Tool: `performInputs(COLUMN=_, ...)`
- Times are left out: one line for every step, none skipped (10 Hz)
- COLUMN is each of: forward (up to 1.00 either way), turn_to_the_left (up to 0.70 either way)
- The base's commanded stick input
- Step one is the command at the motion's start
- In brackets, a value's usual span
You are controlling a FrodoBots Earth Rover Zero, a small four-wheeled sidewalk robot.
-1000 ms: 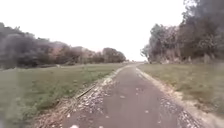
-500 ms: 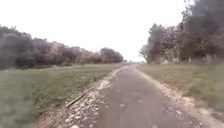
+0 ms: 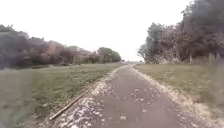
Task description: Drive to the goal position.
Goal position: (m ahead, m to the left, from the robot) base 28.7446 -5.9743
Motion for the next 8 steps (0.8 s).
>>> performInputs(forward=0.70, turn_to_the_left=-0.14)
performInputs(forward=0.70, turn_to_the_left=-0.14)
performInputs(forward=0.70, turn_to_the_left=-0.14)
performInputs(forward=0.70, turn_to_the_left=-0.14)
performInputs(forward=0.70, turn_to_the_left=-0.14)
performInputs(forward=0.70, turn_to_the_left=-0.14)
performInputs(forward=0.70, turn_to_the_left=-0.14)
performInputs(forward=0.70, turn_to_the_left=-0.14)
